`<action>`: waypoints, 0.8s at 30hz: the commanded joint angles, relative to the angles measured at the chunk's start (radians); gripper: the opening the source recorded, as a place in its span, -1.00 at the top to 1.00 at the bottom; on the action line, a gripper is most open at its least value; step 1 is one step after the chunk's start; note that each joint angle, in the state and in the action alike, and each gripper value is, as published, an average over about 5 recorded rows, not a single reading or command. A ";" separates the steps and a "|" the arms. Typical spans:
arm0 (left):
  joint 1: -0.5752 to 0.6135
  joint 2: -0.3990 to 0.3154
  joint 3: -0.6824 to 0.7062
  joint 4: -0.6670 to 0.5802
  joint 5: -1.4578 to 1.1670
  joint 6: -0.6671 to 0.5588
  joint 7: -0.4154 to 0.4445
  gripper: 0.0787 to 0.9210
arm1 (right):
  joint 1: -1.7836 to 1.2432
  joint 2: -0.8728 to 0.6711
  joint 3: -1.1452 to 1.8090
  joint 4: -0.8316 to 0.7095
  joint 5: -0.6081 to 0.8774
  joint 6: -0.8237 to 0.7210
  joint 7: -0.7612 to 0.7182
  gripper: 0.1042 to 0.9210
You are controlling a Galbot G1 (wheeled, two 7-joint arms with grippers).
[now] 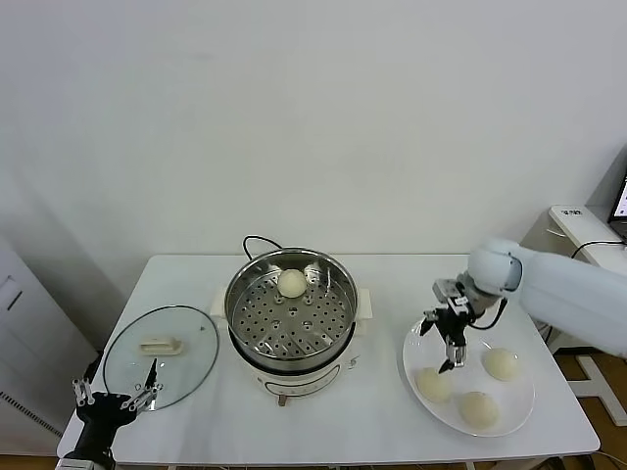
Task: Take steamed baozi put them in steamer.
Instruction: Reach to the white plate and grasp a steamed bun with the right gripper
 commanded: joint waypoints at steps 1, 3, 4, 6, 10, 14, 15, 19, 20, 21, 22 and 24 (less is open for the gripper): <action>0.005 -0.005 -0.001 0.003 0.005 -0.002 0.000 -0.77 | -0.126 -0.042 0.069 0.025 -0.053 -0.012 0.014 -0.76; 0.005 -0.004 -0.002 0.003 0.005 -0.002 0.000 -0.77 | -0.133 -0.039 0.075 0.017 -0.061 -0.010 0.017 -0.76; 0.006 -0.004 -0.003 0.003 0.005 -0.002 0.000 -0.77 | -0.137 -0.038 0.079 0.014 -0.064 -0.008 0.019 -0.76; 0.006 -0.003 -0.004 0.003 0.004 -0.002 0.000 -0.77 | -0.145 -0.037 0.085 0.007 -0.065 -0.005 0.021 -0.76; 0.005 0.000 -0.004 0.002 0.005 -0.002 0.001 -0.77 | -0.156 -0.035 0.092 0.000 -0.063 -0.004 0.023 -0.76; 0.007 0.001 -0.003 0.002 0.006 -0.002 0.001 -0.77 | -0.160 -0.036 0.092 0.001 -0.063 -0.005 0.025 -0.75; 0.007 0.001 -0.003 0.003 0.006 -0.002 0.001 -0.77 | -0.161 -0.036 0.093 0.001 -0.062 -0.005 0.026 -0.72; 0.007 0.000 -0.003 0.006 0.008 -0.003 0.001 -0.77 | -0.162 -0.033 0.100 -0.002 -0.064 -0.004 0.032 -0.49; 0.007 0.000 -0.003 0.005 0.008 -0.004 0.001 -0.77 | -0.163 -0.032 0.105 -0.005 -0.064 -0.003 0.035 -0.43; 0.007 0.000 -0.002 0.005 0.009 -0.004 0.001 -0.77 | -0.165 -0.030 0.111 -0.008 -0.063 -0.002 0.036 -0.37; 0.007 0.000 -0.002 0.005 0.010 -0.004 0.001 -0.77 | -0.167 -0.029 0.117 -0.011 -0.062 -0.002 0.037 -0.28; 0.007 0.001 -0.001 0.004 0.012 -0.004 0.001 -0.77 | -0.159 -0.028 0.122 -0.014 -0.052 -0.001 0.037 -0.15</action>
